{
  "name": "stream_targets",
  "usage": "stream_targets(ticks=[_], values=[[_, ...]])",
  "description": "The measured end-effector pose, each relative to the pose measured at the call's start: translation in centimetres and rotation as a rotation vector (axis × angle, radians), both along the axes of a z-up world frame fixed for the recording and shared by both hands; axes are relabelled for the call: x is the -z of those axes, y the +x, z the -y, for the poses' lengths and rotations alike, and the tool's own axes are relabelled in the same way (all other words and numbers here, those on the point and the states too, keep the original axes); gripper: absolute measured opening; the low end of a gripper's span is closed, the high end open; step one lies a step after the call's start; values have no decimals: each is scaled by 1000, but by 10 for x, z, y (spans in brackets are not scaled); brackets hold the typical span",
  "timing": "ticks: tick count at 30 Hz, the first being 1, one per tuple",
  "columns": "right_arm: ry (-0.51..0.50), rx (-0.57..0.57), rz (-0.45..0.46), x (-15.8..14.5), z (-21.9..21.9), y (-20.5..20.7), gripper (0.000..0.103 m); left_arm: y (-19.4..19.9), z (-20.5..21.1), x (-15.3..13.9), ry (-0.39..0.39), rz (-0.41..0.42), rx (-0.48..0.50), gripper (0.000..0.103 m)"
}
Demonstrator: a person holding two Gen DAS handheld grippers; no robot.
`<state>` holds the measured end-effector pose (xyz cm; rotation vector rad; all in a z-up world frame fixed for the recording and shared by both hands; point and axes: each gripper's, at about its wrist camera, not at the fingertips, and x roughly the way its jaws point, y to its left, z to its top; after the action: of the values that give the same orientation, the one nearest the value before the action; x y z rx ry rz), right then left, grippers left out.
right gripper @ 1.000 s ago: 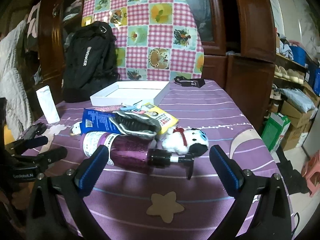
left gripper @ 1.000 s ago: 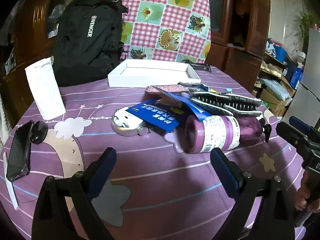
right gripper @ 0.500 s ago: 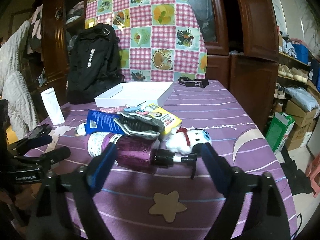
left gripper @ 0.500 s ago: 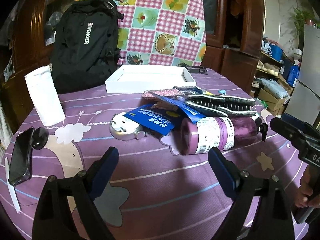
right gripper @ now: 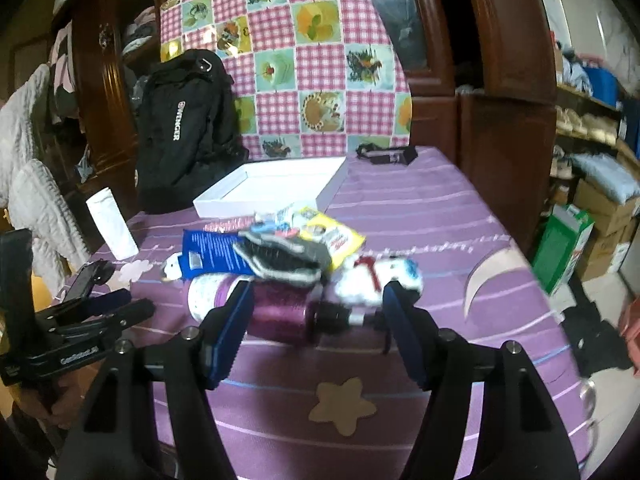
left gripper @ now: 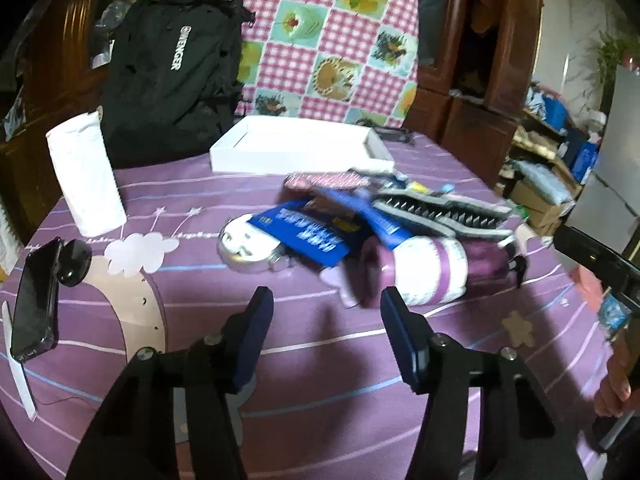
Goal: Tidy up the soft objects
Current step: 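Grasp the grey plaid eye mask with right gripper while left gripper grasps blue ice pack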
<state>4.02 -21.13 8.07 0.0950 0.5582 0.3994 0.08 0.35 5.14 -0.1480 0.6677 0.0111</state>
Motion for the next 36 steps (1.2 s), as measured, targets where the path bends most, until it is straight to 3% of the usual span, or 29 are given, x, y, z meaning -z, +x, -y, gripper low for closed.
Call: stream_targets(ticks=[9,12,16,22,25,28,33,35,36], values=[[166,-51,-140,-37,3,29,68,15,6,-43,-46,53,35,56],[148,-36,-145,-35,-6,46,67,33,5,-40,-76,41,24,56],[151,-33,-206,-21,-14,68,54,61,3,-23,-151,-20,9,56],[161,-20,-306,16,-10,86,41,83,1,10,-237,-116,22,42],[201,-56,-329,23,-11,87,41,88,-4,15,-304,-126,26,37],[221,-97,-356,28,-17,88,41,94,-8,16,-320,-133,22,32],[166,-100,-312,28,-27,83,41,99,-16,21,-379,-139,13,12],[136,-85,-297,29,-31,83,31,101,-18,20,-403,-133,21,6],[121,-73,-286,30,-31,83,22,100,-20,19,-406,-125,21,6]])
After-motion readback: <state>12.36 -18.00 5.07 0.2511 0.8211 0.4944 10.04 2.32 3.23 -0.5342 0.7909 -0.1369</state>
